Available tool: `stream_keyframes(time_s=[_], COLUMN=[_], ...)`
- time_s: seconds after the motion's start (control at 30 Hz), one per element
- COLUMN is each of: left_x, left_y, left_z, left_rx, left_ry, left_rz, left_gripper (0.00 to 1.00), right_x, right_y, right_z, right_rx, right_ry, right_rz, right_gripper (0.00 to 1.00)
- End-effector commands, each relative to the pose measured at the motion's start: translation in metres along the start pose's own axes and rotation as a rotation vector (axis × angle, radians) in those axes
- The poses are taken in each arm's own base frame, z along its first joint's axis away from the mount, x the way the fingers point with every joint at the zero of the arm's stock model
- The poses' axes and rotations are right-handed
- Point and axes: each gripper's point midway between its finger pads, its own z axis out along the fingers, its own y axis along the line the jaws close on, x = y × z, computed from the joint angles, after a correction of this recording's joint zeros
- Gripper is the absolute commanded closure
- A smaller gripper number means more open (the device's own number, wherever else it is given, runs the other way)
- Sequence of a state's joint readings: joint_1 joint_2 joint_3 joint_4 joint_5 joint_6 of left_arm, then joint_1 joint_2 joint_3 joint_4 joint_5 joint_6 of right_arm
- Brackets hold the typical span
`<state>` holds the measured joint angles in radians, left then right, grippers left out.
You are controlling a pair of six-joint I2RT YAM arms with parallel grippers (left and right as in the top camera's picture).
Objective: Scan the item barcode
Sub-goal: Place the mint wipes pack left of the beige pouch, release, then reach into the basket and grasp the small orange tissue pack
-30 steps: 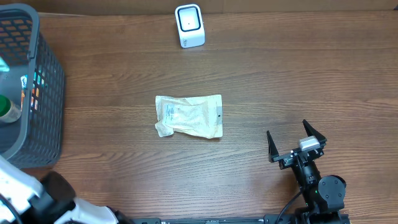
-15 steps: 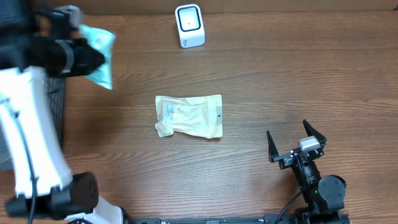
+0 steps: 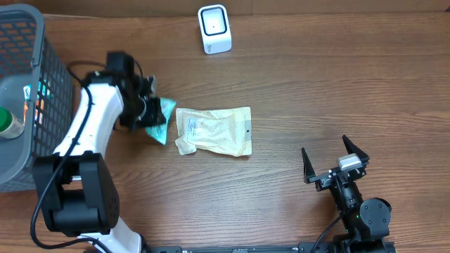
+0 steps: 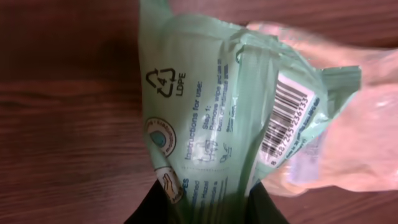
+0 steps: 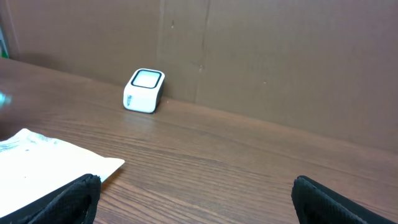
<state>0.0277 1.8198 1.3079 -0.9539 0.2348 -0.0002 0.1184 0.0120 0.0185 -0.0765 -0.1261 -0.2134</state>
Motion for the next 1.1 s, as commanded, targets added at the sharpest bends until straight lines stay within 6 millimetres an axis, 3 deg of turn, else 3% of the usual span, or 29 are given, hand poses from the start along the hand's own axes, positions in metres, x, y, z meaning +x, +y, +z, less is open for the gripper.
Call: stream_keyframes(time_s=[0.0,0.07,0.1,0.13,0.23,0.33,0.43,0.53,0.67,0.77,0.87,0.93,1.07], left_x=[0.008,0.008,0.008,0.007,0.002,-0.014,-0.037,-0.061,-0.086,-0.094,-0.094,-0.091,-0.072], left_y=[0.001,-0.004,-0.004,-0.004,-0.005,-0.009,-0.017,-0.026,-0.035,-0.035,-0.015,0.014,0.085], left_z=[0.014,0.019,0.020,0.020,0.012,-0.010,-0.048,-0.104,-0.192,-0.254,-0.304,-0.328,-0.348], left_rx=[0.009,0.034,0.033,0.030,0.026,0.030,0.036,0.023,0.012,-0.002,-0.068,-0.143,-0.275], left_ry=[-0.004,-0.013,-0.014,-0.018,-0.029,-0.078,-0.150,-0.253,-0.412,-0.542,-0.660,-0.716,-0.733], left_rz=[-0.012,-0.004,-0.001,0.001,-0.038,-0.081,-0.073,-0.033,-0.014,-0.016,-0.055,-0.117,-0.287], left_gripper=[0.75,0.52,0.35,0.28,0.19,0.18,0.17,0.13,0.00,0.00,0.00,0.00,0.00], right_x=[0.002,0.002,0.002,0.002,0.002,0.002,0.002,0.002,0.002,0.002,0.002,0.002,0.002], right_y=[-0.001,-0.001,-0.001,-0.001,-0.001,-0.001,-0.001,-0.001,-0.001,-0.001,-0.001,-0.001,-0.001], right_z=[0.000,0.000,0.000,0.000,0.000,0.000,0.000,0.000,0.000,0.000,0.000,0.000,0.000], right_rx=[0.008,0.008,0.008,0.008,0.008,0.008,0.008,0.008,0.008,0.008,0.008,0.008,0.008], right_ry=[-0.002,-0.002,-0.002,-0.002,-0.002,-0.002,-0.002,-0.002,-0.002,-0.002,-0.002,-0.002,-0.002], right_rz=[0.006,0.006,0.006,0.006,0.006,0.006,0.006,0.006,0.006,0.006,0.006,0.006,0.006], right_gripper=[0.00,0.00,0.00,0.00,0.00,0.00,0.00,0.00,0.00,0.00,0.00,0.00,0.00])
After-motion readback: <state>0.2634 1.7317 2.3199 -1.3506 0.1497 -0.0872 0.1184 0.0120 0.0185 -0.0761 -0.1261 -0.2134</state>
